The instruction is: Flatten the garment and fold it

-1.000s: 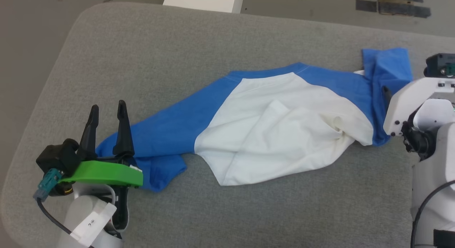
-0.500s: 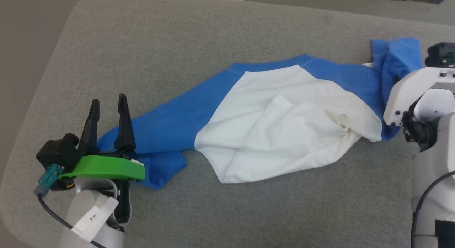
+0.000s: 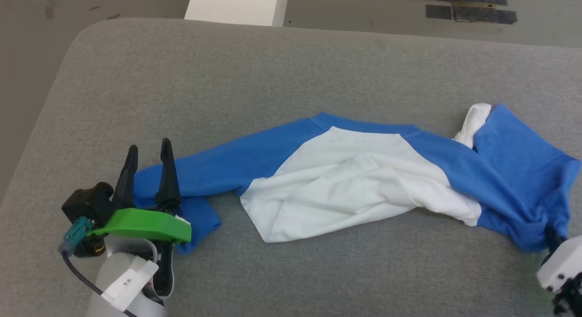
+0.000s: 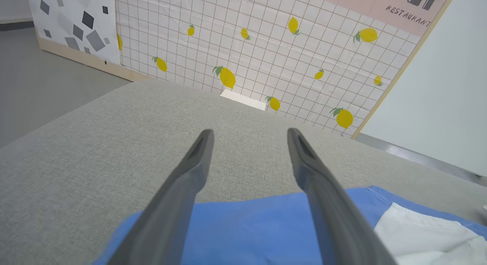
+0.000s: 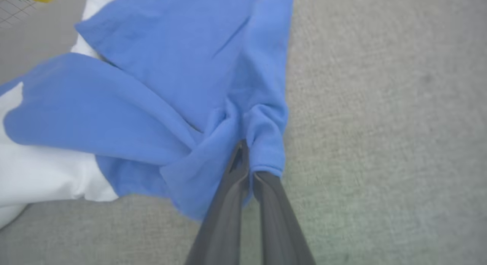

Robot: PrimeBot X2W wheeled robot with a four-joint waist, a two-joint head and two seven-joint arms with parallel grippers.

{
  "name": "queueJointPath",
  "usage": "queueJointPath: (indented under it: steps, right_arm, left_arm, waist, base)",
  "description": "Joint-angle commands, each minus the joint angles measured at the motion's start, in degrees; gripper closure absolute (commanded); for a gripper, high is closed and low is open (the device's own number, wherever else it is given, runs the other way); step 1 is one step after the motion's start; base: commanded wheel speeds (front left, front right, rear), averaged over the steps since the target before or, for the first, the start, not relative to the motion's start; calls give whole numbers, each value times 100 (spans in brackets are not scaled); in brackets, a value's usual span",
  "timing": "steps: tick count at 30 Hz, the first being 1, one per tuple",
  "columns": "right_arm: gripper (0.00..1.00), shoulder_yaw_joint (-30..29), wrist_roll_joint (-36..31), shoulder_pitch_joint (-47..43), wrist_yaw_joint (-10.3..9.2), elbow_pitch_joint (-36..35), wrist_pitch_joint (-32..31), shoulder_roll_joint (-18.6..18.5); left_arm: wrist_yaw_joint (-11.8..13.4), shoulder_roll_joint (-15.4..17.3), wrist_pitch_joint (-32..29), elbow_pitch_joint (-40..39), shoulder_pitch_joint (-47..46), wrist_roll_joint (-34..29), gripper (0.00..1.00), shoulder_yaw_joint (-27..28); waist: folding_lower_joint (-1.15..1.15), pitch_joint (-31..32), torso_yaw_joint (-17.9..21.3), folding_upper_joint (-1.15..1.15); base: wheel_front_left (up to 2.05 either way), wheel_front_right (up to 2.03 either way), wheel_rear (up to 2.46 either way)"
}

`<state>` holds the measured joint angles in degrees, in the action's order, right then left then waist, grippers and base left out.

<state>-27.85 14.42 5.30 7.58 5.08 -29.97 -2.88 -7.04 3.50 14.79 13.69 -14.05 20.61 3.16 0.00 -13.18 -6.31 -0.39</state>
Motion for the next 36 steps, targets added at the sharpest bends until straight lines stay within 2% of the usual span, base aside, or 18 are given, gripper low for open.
queueJointPath:
  steps: [1,2,3,4,10,14,23,28,36]
  right_arm:
    - [100,86,133,-75,-9,128,72,1]
    - [100,154,229,-107,-9,215,122,1]
    - [27,200,423,-99,-9,323,232,1]
    - [0,230,464,-93,-9,382,352,1]
    - [0,76,935,107,-9,427,984,1]
    - [0,-284,864,138,-9,71,1121,1]
    - [0,-883,794,380,-9,-655,846,1]
    - [0,-738,823,520,-9,-628,839,1]
    - [0,-382,949,603,-9,-430,1069,1]
  left_arm:
    - [-26,5,16,65,47,39,0,-5]
    - [-26,13,8,102,48,50,0,-11]
    - [-26,26,-8,142,50,52,0,-25]
    - [-27,33,-17,170,55,55,0,-35]
    - [3,69,-293,313,62,71,0,-125]
    - [38,91,-874,392,-161,10,0,-353]
    - [62,247,-3318,1059,-1698,-291,0,-1158]
    - [31,487,-4627,1686,-2493,-613,0,-1653]
    - [74,803,-6053,2442,-2924,-1106,0,-2201]
  waist:
    - [0,87,125,39]
    - [0,103,154,39]
    - [0,126,184,39]
    - [0,149,203,39]
    - [0,294,276,39]
    - [0,350,288,39]
    - [0,37,515,39]
    - [0,-284,780,39]
    - [0,-588,1030,39]
  base:
    - [0,0,0]
    - [0,0,0]
    - [0,0,0]
    - [0,0,0]
    - [0,0,0]
    - [0,0,0]
    - [0,0,0]
    - [0,0,0]
    - [0,0,0]
